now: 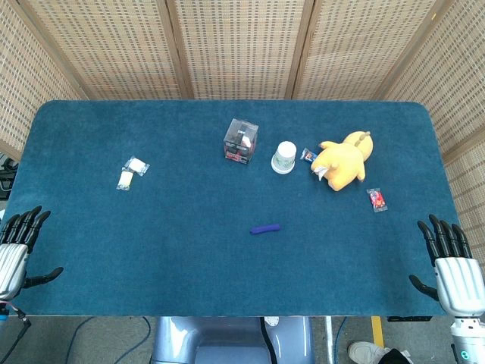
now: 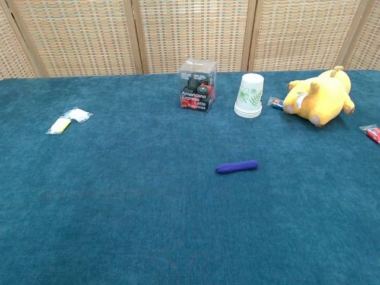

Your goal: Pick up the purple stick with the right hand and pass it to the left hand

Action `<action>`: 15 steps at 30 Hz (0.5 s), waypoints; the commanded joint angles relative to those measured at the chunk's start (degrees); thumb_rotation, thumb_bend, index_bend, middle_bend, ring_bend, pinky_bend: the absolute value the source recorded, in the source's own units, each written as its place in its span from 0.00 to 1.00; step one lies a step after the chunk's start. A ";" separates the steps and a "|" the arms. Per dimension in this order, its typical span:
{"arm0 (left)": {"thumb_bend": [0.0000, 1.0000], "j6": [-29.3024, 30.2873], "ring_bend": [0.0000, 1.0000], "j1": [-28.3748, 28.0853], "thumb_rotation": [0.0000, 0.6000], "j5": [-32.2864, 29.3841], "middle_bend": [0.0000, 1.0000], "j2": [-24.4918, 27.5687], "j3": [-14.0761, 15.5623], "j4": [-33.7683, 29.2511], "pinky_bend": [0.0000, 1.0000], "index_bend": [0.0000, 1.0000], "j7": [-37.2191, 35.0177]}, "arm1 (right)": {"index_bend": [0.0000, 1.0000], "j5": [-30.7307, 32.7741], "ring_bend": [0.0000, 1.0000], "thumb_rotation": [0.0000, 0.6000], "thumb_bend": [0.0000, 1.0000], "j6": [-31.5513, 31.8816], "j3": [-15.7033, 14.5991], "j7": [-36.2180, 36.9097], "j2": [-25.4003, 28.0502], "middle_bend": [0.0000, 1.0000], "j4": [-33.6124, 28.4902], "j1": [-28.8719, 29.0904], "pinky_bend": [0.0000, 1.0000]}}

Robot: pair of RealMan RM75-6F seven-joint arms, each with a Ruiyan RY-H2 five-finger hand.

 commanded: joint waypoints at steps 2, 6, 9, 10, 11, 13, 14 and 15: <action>0.00 0.08 0.00 -0.01 1.00 0.09 0.00 -0.15 -0.03 0.11 0.00 0.00 0.18 | 0.00 0.00 0.00 1.00 0.00 -0.03 0.01 0.15 0.08 0.00 0.02 -0.02 0.00; 0.00 0.18 0.00 -0.03 1.00 0.18 0.00 -0.31 -0.10 0.27 0.00 0.00 0.19 | 0.00 0.21 0.00 1.00 0.00 -0.41 0.10 0.40 0.06 0.00 0.17 0.15 0.00; 0.00 0.28 0.00 -0.07 1.00 0.25 0.00 -0.54 -0.17 0.39 0.00 0.00 0.57 | 0.00 0.64 0.00 1.00 0.00 -1.12 0.28 0.80 -0.13 0.00 0.14 0.50 0.00; 0.00 0.26 0.00 -0.08 1.00 0.18 0.00 -0.68 -0.21 0.43 0.00 0.00 0.82 | 0.00 0.85 0.00 1.00 0.00 -1.61 0.43 1.03 -0.29 0.00 0.14 0.81 0.00; 0.00 0.28 0.00 -0.10 1.00 0.09 0.00 -0.86 -0.29 0.49 0.00 0.00 1.17 | 0.00 0.99 0.00 1.00 0.00 -2.10 0.68 1.16 -0.55 0.00 0.19 1.23 0.00; 0.00 0.46 0.00 -0.14 1.00 -0.22 0.00 -1.39 -0.58 0.68 0.00 0.00 2.35 | 0.00 1.10 0.00 1.00 0.00 -3.52 1.38 0.95 -1.22 0.00 0.66 2.60 0.00; 0.00 0.47 0.00 -0.17 1.00 -0.28 0.00 -1.56 -0.64 0.71 0.00 0.00 2.65 | 0.00 1.07 0.00 1.00 0.00 -4.51 1.67 0.66 -1.43 0.00 0.91 3.43 0.00; 0.00 0.37 0.00 -0.25 1.00 -0.32 0.00 -1.79 -0.68 0.75 0.00 0.00 2.98 | 0.00 1.19 0.00 1.00 0.00 -6.30 2.17 0.51 -1.64 0.00 0.98 4.83 0.00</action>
